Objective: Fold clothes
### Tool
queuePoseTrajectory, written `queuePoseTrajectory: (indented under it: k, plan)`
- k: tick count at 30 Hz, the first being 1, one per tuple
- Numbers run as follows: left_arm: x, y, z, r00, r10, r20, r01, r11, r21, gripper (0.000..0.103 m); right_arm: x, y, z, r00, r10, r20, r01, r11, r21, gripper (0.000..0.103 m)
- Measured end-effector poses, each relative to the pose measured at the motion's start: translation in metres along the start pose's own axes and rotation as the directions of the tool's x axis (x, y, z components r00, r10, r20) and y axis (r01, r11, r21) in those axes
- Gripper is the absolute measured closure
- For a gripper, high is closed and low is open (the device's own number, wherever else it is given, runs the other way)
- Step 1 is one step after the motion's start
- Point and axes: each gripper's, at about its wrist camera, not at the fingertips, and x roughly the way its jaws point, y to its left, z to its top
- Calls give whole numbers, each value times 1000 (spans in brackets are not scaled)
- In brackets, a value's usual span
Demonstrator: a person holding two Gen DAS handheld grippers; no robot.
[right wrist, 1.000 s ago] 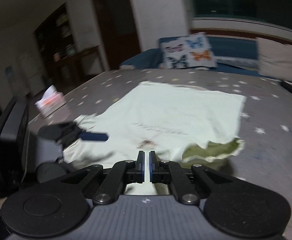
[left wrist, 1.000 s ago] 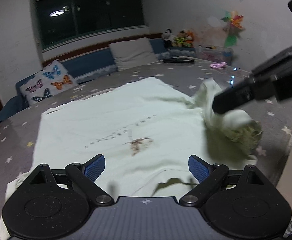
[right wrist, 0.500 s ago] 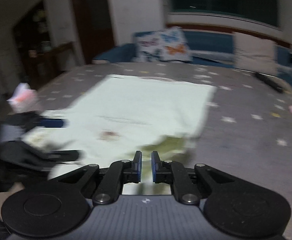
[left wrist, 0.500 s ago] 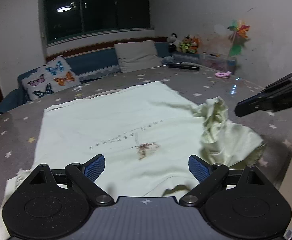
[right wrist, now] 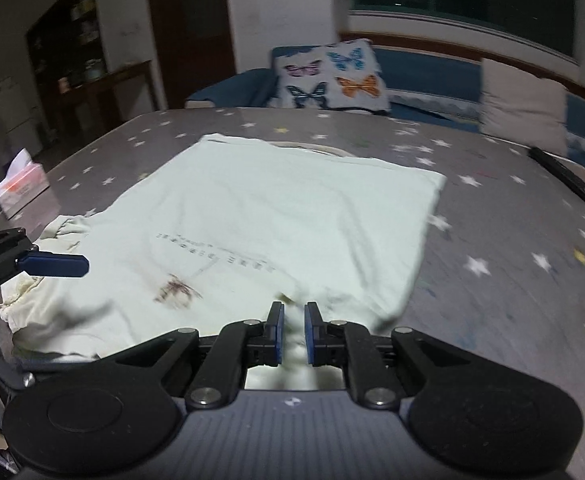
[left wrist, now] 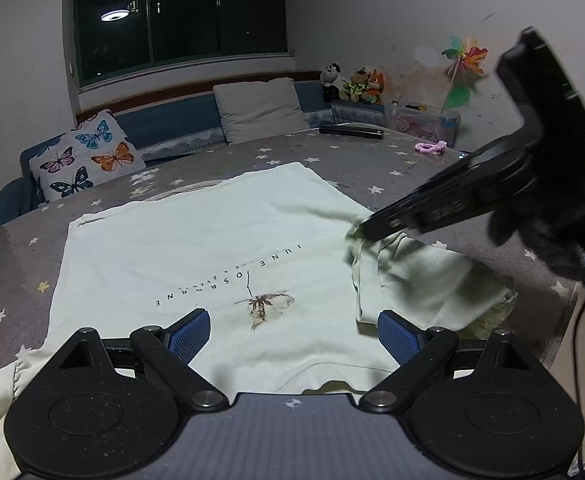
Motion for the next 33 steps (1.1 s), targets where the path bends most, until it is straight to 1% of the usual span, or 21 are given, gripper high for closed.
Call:
queuePoseTrajectory:
  k: [3, 5, 7, 10, 13, 15, 16, 18, 19, 21, 23, 24, 27, 31, 33]
  plan:
    - [2, 0, 4, 1000, -2, 0, 2, 1000, 2, 10, 22, 2, 5, 999, 33, -36, -33, 999, -5, 92]
    - [3, -1, 7, 1000, -6, 5, 6, 1000, 12, 10, 31, 1, 7, 996, 66, -57, -66, 998, 2, 88]
    - [4, -2, 9, 1000, -11, 10, 11, 1000, 20, 11, 31, -1, 8, 996, 69, -54, -69, 998, 14, 88]
    - [11, -5, 13, 1000, -27, 8, 27, 999, 20, 14, 9, -4, 9, 996, 86, -18, -85, 996, 30, 85]
    - [18, -12, 16, 999, -47, 7, 46, 999, 24, 21, -16, -5, 6, 997, 81, -14, -81, 997, 3, 85]
    - [22, -16, 17, 998, -65, 3, 64, 998, 29, 30, -29, -2, 0, 996, 82, -34, -83, 996, -25, 85]
    - [24, -19, 18, 997, -76, 2, 76, 997, 33, 32, -34, 1, -5, 995, 89, -50, -91, 995, -40, 85]
    - [28, -25, 19, 995, -99, -1, 99, 994, 47, 43, -41, 5, -14, 992, 100, -79, -105, 993, -62, 85]
    - [30, -29, 19, 994, -109, -3, 109, 992, 57, 45, -43, 8, -19, 990, 105, -94, -112, 991, -71, 85]
    - [34, -35, 19, 992, -128, -11, 129, 989, 76, 55, -47, 11, -30, 987, 102, -122, -112, 990, -81, 85]
    - [38, -41, 17, 989, -146, -22, 147, 984, 98, 58, -49, 12, -40, 985, 90, -148, -104, 990, -90, 85]
    - [40, -44, 16, 988, -150, -28, 153, 982, 108, 62, -49, 10, -45, 983, 82, -164, -97, 992, -85, 85]
    - [44, -48, 11, 986, -162, -51, 167, 979, 120, 63, -48, 2, -59, 980, 43, -192, -59, 995, -78, 85]
    - [38, -47, 11, 987, -155, -40, 159, 980, 121, 63, -55, -11, -53, 980, 72, -185, -78, 997, -27, 85]
    - [34, -47, 14, 987, -157, -21, 158, 980, 119, 63, -57, -16, -44, 985, 52, -164, -58, 998, -32, 85]
